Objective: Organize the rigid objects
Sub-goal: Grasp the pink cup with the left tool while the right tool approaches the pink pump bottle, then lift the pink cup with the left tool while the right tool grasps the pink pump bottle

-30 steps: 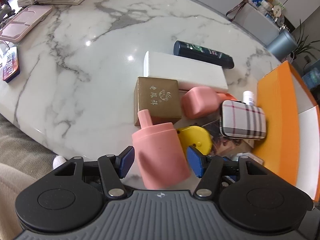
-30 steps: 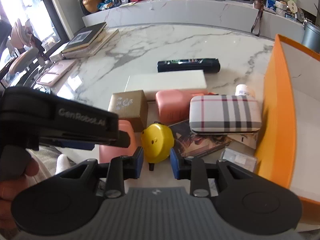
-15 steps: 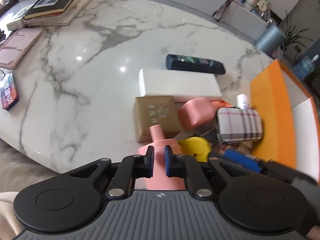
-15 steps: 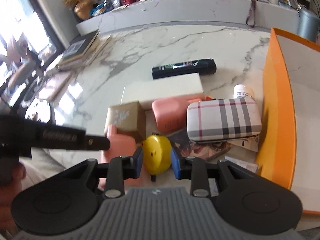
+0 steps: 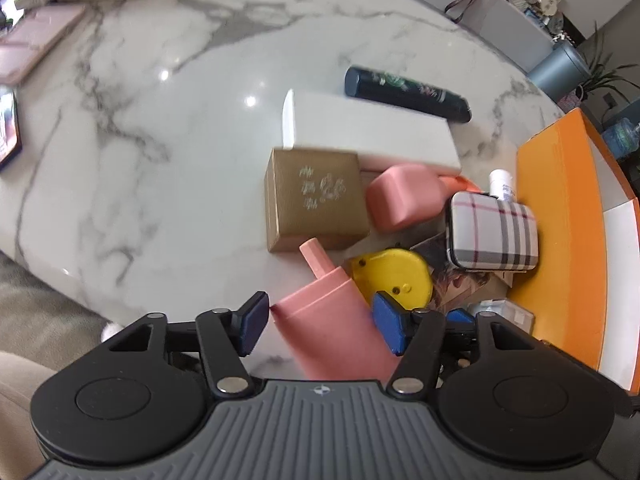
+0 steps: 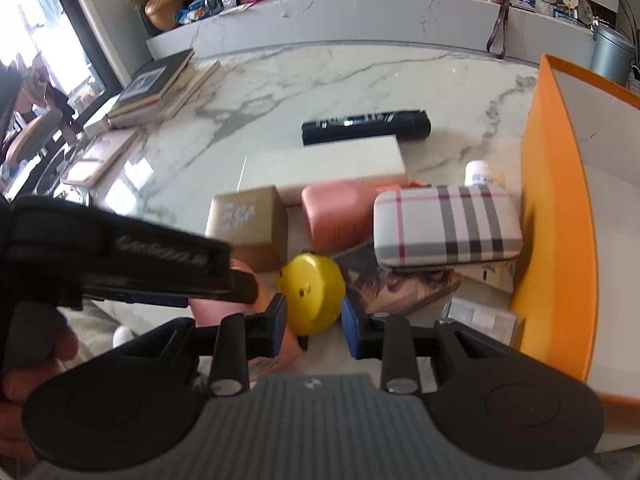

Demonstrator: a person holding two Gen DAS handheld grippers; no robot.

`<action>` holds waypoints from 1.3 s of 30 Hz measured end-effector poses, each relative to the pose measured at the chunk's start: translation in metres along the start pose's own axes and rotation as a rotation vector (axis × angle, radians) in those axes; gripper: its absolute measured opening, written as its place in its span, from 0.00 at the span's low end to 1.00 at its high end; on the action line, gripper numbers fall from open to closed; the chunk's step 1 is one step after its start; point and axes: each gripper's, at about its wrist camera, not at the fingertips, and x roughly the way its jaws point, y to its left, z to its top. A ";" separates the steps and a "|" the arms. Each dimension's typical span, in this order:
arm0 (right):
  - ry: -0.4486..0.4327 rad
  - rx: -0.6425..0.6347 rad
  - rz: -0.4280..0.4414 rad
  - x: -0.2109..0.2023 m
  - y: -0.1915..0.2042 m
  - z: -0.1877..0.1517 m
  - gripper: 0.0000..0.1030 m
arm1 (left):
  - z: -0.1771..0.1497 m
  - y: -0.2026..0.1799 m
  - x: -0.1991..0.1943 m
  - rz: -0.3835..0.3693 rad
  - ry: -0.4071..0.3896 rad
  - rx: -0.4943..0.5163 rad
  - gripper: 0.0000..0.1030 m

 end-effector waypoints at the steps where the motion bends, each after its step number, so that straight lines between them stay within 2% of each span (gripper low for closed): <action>1: 0.004 -0.003 0.001 0.001 0.000 -0.001 0.31 | -0.001 0.002 0.002 -0.012 0.010 -0.016 0.69; 5: 0.000 -0.016 -0.012 0.003 0.000 -0.005 0.31 | -0.003 0.009 0.004 -0.006 0.036 -0.074 0.71; 9: -0.009 -0.013 -0.010 0.000 0.000 -0.005 0.31 | -0.003 0.013 0.005 0.003 0.083 -0.108 0.77; 10: -0.010 -0.011 -0.011 0.001 0.000 -0.005 0.31 | -0.004 0.014 0.009 -0.006 0.109 -0.118 0.76; 12: -0.006 -0.008 -0.007 0.002 0.000 -0.006 0.31 | -0.007 0.016 0.016 -0.018 0.145 -0.145 0.65; 13: -0.005 -0.011 -0.007 0.002 0.001 -0.007 0.31 | -0.009 0.017 0.018 -0.038 0.149 -0.155 0.64; 18: -0.005 -0.013 -0.015 0.001 -0.001 -0.009 0.31 | -0.010 0.013 0.004 -0.038 0.067 -0.116 0.63; 23: -0.033 0.061 -0.001 -0.006 -0.011 0.010 0.31 | 0.004 0.001 -0.028 -0.029 -0.093 -0.011 0.63; 26: -0.030 0.155 0.018 -0.003 -0.021 0.024 0.31 | 0.020 -0.007 -0.038 -0.045 -0.159 0.034 0.63; 30: -0.003 0.362 0.071 0.011 -0.035 0.041 0.32 | 0.042 -0.008 -0.040 -0.048 -0.185 0.061 0.63; 35: -0.017 0.595 0.064 0.029 -0.041 0.057 0.47 | 0.058 -0.007 -0.037 -0.040 -0.207 0.077 0.63; 39: 0.012 0.736 0.021 0.042 -0.046 0.065 0.52 | 0.065 -0.005 -0.035 -0.040 -0.217 0.092 0.63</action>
